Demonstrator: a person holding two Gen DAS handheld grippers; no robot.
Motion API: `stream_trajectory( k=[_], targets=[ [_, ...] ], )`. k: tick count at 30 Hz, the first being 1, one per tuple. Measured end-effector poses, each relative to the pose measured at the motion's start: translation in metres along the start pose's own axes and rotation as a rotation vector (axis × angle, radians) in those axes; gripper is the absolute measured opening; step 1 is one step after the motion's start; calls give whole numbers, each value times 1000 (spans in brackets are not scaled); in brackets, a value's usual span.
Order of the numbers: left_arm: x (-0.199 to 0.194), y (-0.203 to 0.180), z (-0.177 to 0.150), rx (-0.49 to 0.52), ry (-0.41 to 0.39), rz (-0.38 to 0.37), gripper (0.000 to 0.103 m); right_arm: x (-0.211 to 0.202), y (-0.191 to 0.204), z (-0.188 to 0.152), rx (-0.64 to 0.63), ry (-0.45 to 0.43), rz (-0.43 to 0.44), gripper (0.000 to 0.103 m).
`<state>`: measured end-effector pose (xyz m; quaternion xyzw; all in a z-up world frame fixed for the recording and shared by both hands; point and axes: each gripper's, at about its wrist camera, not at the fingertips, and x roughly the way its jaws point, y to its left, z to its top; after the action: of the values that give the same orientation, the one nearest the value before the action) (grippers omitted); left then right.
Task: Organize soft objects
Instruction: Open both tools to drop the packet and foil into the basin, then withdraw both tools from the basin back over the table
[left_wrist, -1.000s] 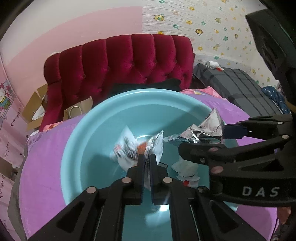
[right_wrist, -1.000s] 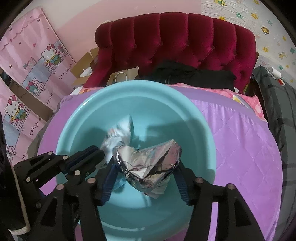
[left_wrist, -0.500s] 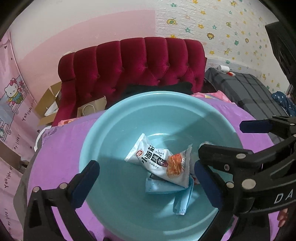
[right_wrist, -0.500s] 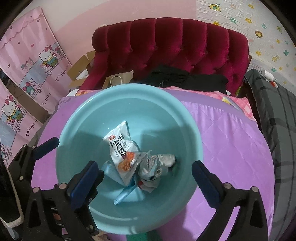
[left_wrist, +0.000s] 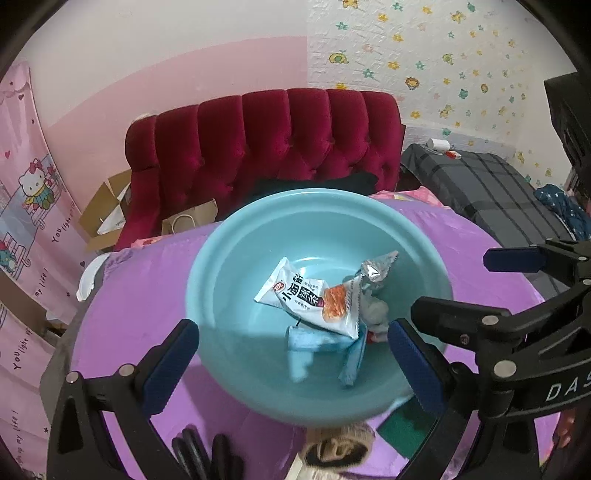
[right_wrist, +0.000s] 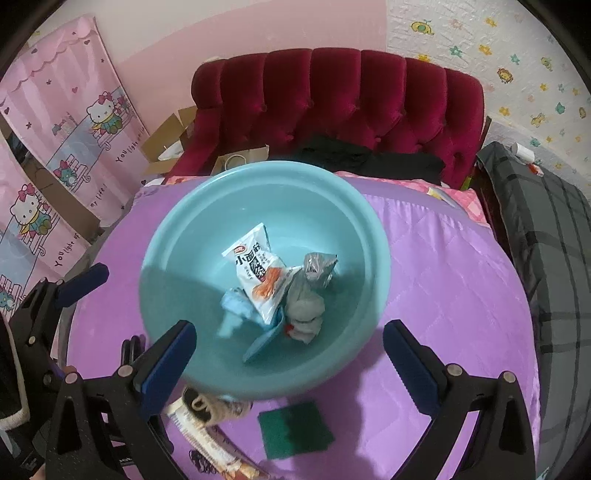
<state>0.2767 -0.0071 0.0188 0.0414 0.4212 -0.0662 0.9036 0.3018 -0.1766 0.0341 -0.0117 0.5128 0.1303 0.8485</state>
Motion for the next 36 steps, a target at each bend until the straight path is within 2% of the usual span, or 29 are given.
stream_trajectory(
  k=[17, 25, 36],
  targets=[
    [-73, -2, -52, -2, -27, -2, 103, -61, 15, -71, 4, -11, -23, 103],
    [-98, 4, -89, 1, -49, 21, 103, -70, 12, -114, 10, -14, -44, 103],
    [-107, 22, -149, -42, -46, 45, 103, -60, 2, -174, 56, -18, -47, 103]
  ],
)
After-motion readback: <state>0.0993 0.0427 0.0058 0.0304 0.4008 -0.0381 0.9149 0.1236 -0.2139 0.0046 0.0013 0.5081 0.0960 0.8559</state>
